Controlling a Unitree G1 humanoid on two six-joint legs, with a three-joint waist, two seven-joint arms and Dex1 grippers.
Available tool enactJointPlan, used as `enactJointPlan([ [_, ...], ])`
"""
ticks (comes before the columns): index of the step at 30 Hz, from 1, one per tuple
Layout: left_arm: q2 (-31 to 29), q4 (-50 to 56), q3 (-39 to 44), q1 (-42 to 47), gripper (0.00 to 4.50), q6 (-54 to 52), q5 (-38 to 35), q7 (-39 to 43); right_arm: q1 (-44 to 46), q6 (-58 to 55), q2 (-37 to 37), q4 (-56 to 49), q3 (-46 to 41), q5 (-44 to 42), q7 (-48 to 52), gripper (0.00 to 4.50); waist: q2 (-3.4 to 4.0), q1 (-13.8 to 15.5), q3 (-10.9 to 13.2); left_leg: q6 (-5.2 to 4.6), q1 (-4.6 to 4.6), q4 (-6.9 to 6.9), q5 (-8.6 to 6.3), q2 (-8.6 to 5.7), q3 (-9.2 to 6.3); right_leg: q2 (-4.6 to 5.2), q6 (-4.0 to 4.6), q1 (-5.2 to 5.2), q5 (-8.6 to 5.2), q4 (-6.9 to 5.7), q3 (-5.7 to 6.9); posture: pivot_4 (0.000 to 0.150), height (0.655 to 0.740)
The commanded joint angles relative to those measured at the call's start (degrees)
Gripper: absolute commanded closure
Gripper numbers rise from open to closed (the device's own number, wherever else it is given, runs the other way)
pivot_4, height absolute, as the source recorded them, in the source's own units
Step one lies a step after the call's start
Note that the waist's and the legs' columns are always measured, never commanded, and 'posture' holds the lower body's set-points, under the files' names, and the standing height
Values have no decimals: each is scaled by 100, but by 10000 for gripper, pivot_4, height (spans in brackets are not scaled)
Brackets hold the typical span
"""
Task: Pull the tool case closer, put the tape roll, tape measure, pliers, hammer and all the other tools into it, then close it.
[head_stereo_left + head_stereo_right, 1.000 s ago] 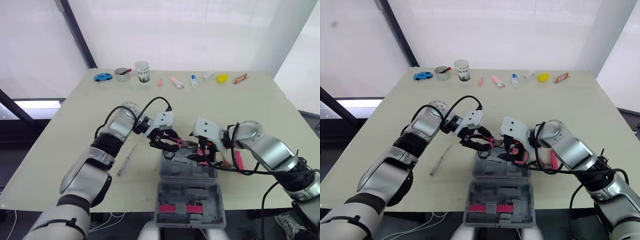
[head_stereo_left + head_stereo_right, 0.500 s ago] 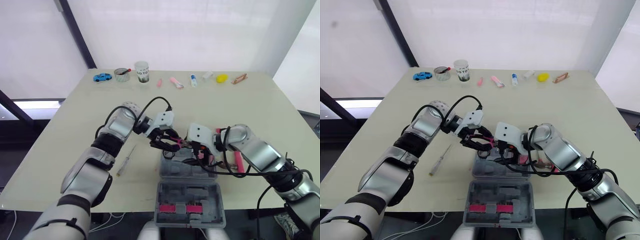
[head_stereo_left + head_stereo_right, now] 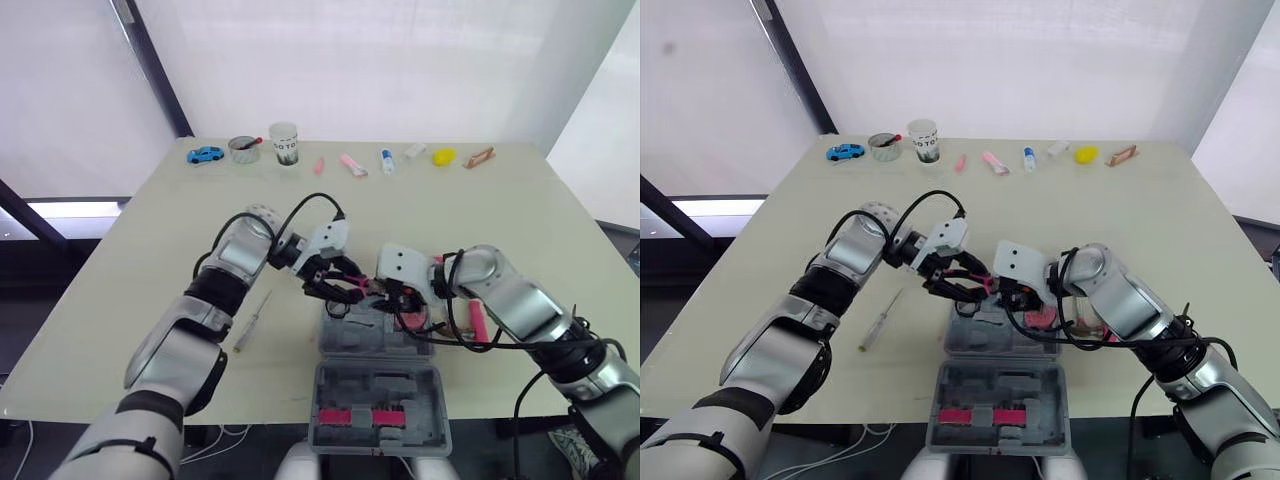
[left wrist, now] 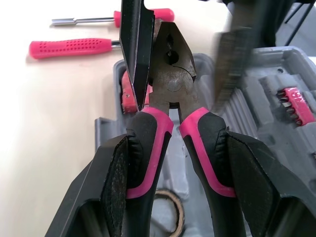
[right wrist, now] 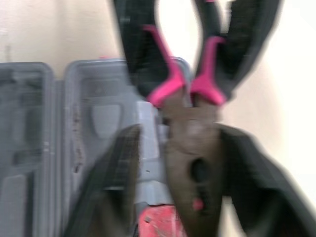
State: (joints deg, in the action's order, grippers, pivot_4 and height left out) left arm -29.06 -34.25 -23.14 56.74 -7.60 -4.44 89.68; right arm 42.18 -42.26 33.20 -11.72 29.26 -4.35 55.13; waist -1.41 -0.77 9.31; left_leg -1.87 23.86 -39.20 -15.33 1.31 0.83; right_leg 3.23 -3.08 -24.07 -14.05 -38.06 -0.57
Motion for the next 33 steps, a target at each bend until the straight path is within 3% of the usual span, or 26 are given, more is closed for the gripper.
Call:
enactJointPlan([
  [1,-63,274,153,41,20428,-119,-85,200,65,69,-139,-182,-41,-88,103,35127,0,-1,0,0,0,0,0,0,0,0,0,0,0,-1,0,1500,7400],
  [12,-253,641,57,-131,20428,-322,-308,282,-26,47,-152,-102,-142,-45,64,35127,1,-5,0,0,-1,-1,0,0,0,0,0,0,0,-1,-1,1500,7400],
  [13,-280,739,73,-153,12431,-478,-422,282,-54,75,-151,-96,-179,-40,36,35127,1,-6,0,0,-1,-1,0,0,0,0,0,0,0,-1,-1,1500,7400],
  [17,-412,1042,65,-244,206,-661,-661,282,-221,142,-119,-119,-328,-54,-66,35127,1,2,0,0,-1,-1,0,0,-8,0,0,1,0,-2,-1,1500,7400],
  [26,-1334,1681,173,-838,206,-346,-1900,282,-852,192,299,-601,-826,-237,-71,35127,4,-13,2,0,-4,-2,0,1,-29,0,-1,0,1,-3,-6,1500,7400],
  [33,-2092,2718,804,-1774,206,-596,-2801,282,-1553,485,776,-1023,-1295,-427,24,35127,5,1,3,0,-4,-3,0,2,-31,1,-2,3,1,-2,-5,1500,7400],
])
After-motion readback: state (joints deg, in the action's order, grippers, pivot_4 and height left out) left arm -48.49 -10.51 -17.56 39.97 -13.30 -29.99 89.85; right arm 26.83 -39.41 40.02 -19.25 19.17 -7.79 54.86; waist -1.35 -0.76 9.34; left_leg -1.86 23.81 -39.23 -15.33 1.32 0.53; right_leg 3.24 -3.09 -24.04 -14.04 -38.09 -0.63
